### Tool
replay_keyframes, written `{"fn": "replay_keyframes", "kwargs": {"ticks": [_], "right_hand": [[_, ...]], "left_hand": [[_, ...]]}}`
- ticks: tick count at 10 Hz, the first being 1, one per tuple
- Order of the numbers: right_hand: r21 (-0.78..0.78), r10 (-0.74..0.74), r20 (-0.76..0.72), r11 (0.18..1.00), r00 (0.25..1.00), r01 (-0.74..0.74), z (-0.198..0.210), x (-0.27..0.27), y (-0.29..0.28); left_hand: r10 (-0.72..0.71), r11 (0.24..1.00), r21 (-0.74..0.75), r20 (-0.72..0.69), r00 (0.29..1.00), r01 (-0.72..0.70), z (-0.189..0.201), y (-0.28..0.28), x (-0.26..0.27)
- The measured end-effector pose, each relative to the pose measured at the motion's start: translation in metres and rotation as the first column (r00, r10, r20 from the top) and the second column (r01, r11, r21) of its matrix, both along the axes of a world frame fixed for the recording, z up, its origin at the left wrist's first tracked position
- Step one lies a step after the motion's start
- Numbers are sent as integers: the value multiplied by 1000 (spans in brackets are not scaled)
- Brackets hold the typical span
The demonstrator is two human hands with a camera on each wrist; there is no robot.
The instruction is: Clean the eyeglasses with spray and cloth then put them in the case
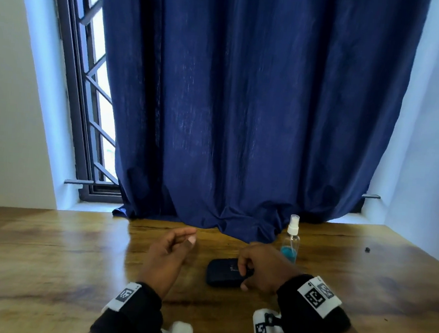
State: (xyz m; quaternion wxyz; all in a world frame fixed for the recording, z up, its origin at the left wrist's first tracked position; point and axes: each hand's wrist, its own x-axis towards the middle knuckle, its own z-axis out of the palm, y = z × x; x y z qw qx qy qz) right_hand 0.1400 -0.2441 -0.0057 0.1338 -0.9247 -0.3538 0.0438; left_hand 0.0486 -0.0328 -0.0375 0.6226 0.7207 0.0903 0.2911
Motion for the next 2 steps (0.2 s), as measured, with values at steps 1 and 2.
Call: {"fn": "replay_keyframes", "kwargs": {"ticks": [1, 2], "right_hand": [[-81, 0, 70, 997, 998, 6, 6, -15, -1], [-82, -42, 128, 995, 991, 53, 10, -33, -10]], "left_hand": [[14, 996, 93, -17, 1000, -12, 5, -8, -11], [41, 983, 179, 20, 999, -43, 16, -24, -34]]}}
